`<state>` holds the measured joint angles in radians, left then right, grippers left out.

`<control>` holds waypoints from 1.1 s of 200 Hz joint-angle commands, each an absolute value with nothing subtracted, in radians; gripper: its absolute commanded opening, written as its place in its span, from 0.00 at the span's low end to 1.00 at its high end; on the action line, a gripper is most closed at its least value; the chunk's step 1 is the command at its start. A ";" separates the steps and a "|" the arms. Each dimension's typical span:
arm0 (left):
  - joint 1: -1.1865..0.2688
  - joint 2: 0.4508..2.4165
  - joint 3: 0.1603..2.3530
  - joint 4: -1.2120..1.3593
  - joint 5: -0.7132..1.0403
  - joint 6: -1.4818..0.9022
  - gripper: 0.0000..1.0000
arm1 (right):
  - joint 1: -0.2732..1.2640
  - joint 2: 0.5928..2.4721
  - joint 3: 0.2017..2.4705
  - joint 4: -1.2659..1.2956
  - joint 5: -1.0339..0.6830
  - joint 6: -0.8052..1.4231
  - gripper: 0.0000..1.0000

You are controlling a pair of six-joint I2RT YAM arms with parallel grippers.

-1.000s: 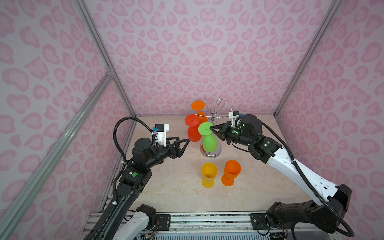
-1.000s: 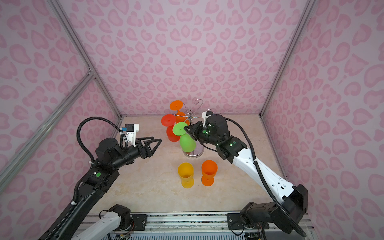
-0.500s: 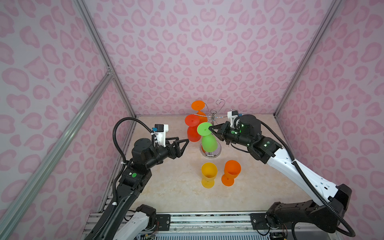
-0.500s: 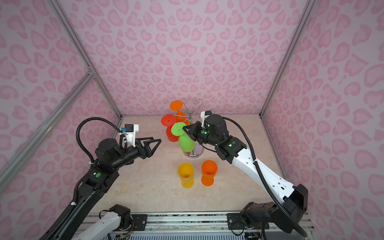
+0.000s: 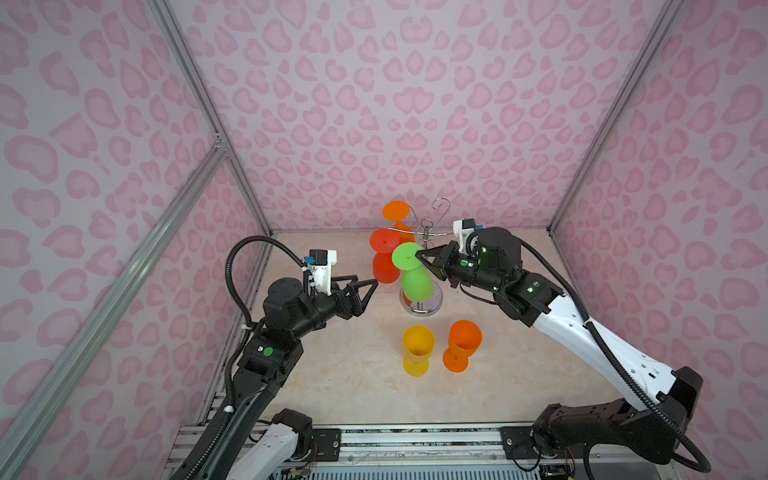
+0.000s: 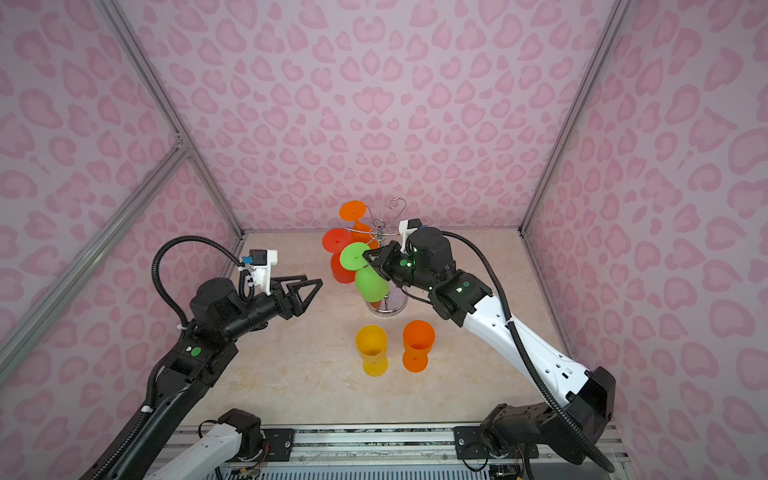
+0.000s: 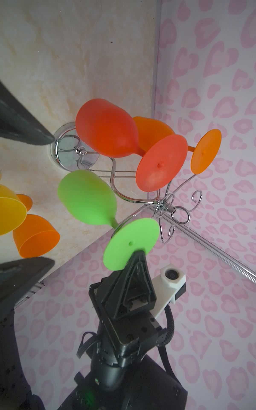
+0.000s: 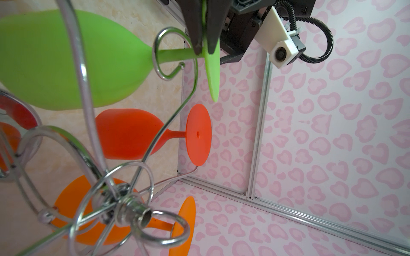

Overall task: Take the wine glass off the wine glass rack
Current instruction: 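Close the right gripper on the green glass foot rim, then slide the green glass off its hook with the right gripper, away from the rack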

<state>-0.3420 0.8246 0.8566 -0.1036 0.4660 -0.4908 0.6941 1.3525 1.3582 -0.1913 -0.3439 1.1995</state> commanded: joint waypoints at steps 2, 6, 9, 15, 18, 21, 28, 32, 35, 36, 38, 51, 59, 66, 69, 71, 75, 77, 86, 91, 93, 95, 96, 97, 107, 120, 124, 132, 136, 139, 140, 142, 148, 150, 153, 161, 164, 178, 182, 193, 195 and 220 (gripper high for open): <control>-0.341 0.819 0.851 -0.085 0.473 -0.476 0.81 | 0.700 1.362 1.364 -0.183 -0.346 1.186 0.00; -0.341 0.820 0.851 -0.085 0.473 -0.476 0.81 | 0.700 1.362 1.364 -0.183 -0.344 1.187 0.00; -0.341 0.820 0.851 -0.085 0.473 -0.476 0.81 | 0.700 1.362 1.365 -0.183 -0.344 1.187 0.00; -0.341 0.820 0.850 -0.084 0.475 -0.476 0.81 | 0.701 1.361 1.364 -0.183 -0.342 1.186 0.00; -0.341 0.820 0.850 -0.085 0.474 -0.476 0.81 | 0.701 1.361 1.364 -0.183 -0.341 1.186 0.00; -0.341 0.821 0.850 -0.086 0.475 -0.476 0.81 | 0.701 1.360 1.363 -0.184 -0.341 1.186 0.00; -0.341 0.822 0.850 -0.084 0.475 -0.476 0.81 | 0.700 1.361 1.364 -0.184 -0.338 1.184 0.00; -0.341 0.822 0.850 -0.085 0.476 -0.474 0.81 | 0.701 1.362 1.364 -0.185 -0.338 1.182 0.00; -0.341 0.821 0.849 -0.085 0.476 -0.474 0.81 | 0.701 1.363 1.364 -0.186 -0.336 1.182 0.00; -0.341 0.821 0.850 -0.085 0.476 -0.474 0.81 | 0.701 1.364 1.364 -0.186 -0.336 1.182 0.00; -0.341 0.820 0.850 -0.085 0.476 -0.474 0.81 | 0.701 1.365 1.364 -0.186 -0.336 1.181 0.00; -0.340 0.820 0.849 -0.085 0.476 -0.473 0.81 | 0.699 1.370 1.366 -0.183 -0.335 1.180 0.00; -0.339 0.820 0.848 -0.086 0.476 -0.473 0.81 | 0.699 1.375 1.368 -0.178 -0.336 1.181 0.00; -0.339 0.817 0.847 -0.086 0.476 -0.472 0.81 | 0.699 1.379 1.370 -0.176 -0.339 1.182 0.00; -0.339 0.817 0.847 -0.087 0.475 -0.472 0.81 | 0.699 1.381 1.371 -0.177 -0.339 1.181 0.00; -0.339 0.816 0.846 -0.087 0.475 -0.473 0.81 | 0.699 1.383 1.372 -0.177 -0.339 1.180 0.00; -0.339 0.815 0.845 -0.086 0.475 -0.472 0.81 | 0.699 1.384 1.373 -0.176 -0.339 1.179 0.00; -0.339 0.815 0.844 -0.086 0.474 -0.472 0.81 | 0.699 1.385 1.374 -0.177 -0.339 1.178 0.00; -0.339 0.813 0.843 -0.087 0.474 -0.472 0.81 | 0.699 1.388 1.380 -0.181 -0.335 1.175 0.00; -0.339 0.810 0.842 -0.088 0.474 -0.472 0.81 | 0.699 1.389 1.382 -0.183 -0.333 1.171 0.00; -0.339 0.810 0.841 -0.088 0.473 -0.472 0.81 | 0.701 1.389 1.384 -0.185 -0.331 1.170 0.00; -0.339 0.809 0.841 -0.089 0.473 -0.472 0.81 | 0.701 1.390 1.385 -0.185 -0.330 1.169 0.00; -0.339 0.809 0.840 -0.089 0.473 -0.472 0.81 | 0.700 1.389 1.385 -0.185 -0.329 1.167 0.00; -0.339 0.809 0.840 -0.089 0.473 -0.472 0.81 | 0.700 1.389 1.385 -0.186 -0.329 1.167 0.00; -0.338 0.805 0.838 -0.090 0.473 -0.472 0.81 | 0.696 1.391 1.388 -0.187 -0.325 1.164 0.00; -0.337 0.801 0.837 -0.093 0.472 -0.472 0.81 | 0.694 1.393 1.388 -0.186 -0.324 1.163 0.00; -0.337 0.800 0.836 -0.095 0.472 -0.472 0.81 | 0.693 1.394 1.389 -0.186 -0.323 1.163 0.00; -0.337 0.800 0.836 -0.096 0.472 -0.471 0.81 | 0.690 1.394 1.390 -0.186 -0.320 1.161 0.00; -0.337 0.799 0.837 -0.096 0.472 -0.471 0.81 | 0.690 1.394 1.390 -0.187 -0.318 1.159 0.00; -0.337 0.799 0.838 -0.097 0.473 -0.471 0.81 | 0.690 1.394 1.391 -0.188 -0.316 1.158 0.00; -0.337 0.798 0.838 -0.097 0.474 -0.471 0.81 | 0.690 1.394 1.390 -0.189 -0.316 1.158 0.00; -0.337 0.799 0.838 -0.098 0.474 -0.471 0.81 | 0.690 1.394 1.391 -0.189 -0.316 1.158 0.00; -0.337 0.799 0.838 -0.098 0.474 -0.469 0.81 | 0.689 1.394 1.392 -0.191 -0.312 1.155 0.00; -0.336 0.798 0.837 -0.098 0.474 -0.469 0.81 | 0.689 1.394 1.392 -0.192 -0.312 1.154 0.00; -0.336 0.798 0.837 -0.098 0.474 -0.469 0.81 | 0.689 1.394 1.392 -0.194 -0.310 1.152 0.00; -0.336 0.797 0.838 -0.098 0.474 -0.469 0.81 | 0.689 1.393 1.392 -0.200 -0.304 1.148 0.00; -0.336 0.799 0.838 -0.098 0.474 -0.469 0.81 | 0.688 1.392 1.392 -0.201 -0.302 1.146 0.00; -0.336 0.798 0.838 -0.097 0.476 -0.469 0.81 | 0.685 1.390 1.393 -0.204 -0.293 1.140 0.00; -0.336 0.799 0.838 -0.097 0.476 -0.469 0.81 | 0.686 1.388 1.392 -0.205 -0.290 1.138 0.00; -0.336 0.799 0.836 -0.099 0.476 -0.471 0.81 | 0.682 1.388 1.393 -0.205 -0.286 1.135 0.00; -0.336 0.799 0.836 -0.099 0.476 -0.471 0.81 | 0.683 1.388 1.392 -0.205 -0.284 1.136 0.00; -0.336 0.799 0.836 -0.099 0.479 -0.471 0.81 | 0.678 1.386 1.392 -0.207 -0.282 1.138 0.00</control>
<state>-0.3359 0.8013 0.8394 -0.1101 0.4671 -0.4847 0.6804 1.3891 1.3876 -0.2089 -0.2989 1.1507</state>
